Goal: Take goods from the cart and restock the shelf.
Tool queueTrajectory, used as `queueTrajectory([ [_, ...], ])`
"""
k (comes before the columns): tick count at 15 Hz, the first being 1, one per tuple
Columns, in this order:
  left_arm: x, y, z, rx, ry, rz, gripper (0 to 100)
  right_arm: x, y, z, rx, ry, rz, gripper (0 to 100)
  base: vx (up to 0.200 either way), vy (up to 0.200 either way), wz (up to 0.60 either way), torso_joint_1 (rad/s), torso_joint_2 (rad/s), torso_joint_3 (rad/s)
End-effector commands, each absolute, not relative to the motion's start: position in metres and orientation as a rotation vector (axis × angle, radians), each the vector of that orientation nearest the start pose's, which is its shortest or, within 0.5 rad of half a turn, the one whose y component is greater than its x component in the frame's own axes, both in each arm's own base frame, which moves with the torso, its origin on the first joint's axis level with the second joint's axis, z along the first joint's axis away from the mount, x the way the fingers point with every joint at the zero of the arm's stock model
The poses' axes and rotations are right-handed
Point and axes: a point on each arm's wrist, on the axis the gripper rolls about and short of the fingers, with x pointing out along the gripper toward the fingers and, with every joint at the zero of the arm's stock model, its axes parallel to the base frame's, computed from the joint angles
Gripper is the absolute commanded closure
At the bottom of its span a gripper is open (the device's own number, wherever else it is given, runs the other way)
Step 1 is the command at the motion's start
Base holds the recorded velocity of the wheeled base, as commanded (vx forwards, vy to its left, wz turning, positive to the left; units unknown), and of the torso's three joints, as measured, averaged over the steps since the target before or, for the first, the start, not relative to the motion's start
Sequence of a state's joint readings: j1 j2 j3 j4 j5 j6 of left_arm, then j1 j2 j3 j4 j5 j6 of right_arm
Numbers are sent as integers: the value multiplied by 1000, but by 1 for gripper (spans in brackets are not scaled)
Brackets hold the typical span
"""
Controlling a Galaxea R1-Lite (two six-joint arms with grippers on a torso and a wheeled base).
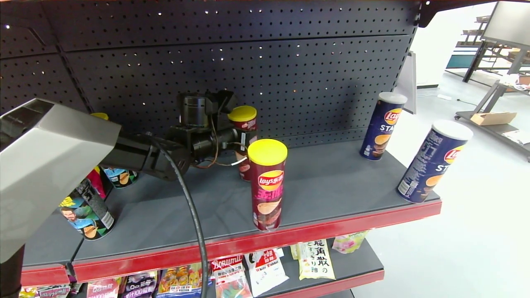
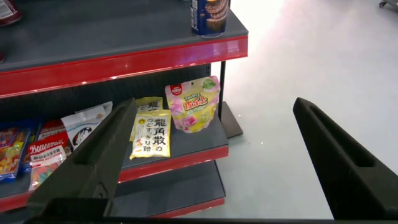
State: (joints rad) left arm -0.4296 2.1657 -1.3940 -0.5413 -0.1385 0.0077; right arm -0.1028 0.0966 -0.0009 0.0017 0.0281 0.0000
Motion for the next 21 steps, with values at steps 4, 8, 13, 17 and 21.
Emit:
queueTrajectory([
  [4,402,-191,157,48,248,-574,100,-15,2,77,6,100,-75,0,0,0,0,0,0,0],
  [8,402,-191,155,49,255,-580,100,-15,2,78,6,98,-75,0,0,0,0,0,0,0],
  [13,401,-191,152,50,279,-579,0,-15,2,77,6,100,-75,0,0,0,0,0,0,0],
  [17,400,-191,154,50,276,-579,0,-15,2,78,6,98,-74,0,0,0,0,0,0,0],
  [21,388,-185,159,57,322,-578,0,-15,2,78,6,98,-75,0,0,0,0,0,0,0],
])
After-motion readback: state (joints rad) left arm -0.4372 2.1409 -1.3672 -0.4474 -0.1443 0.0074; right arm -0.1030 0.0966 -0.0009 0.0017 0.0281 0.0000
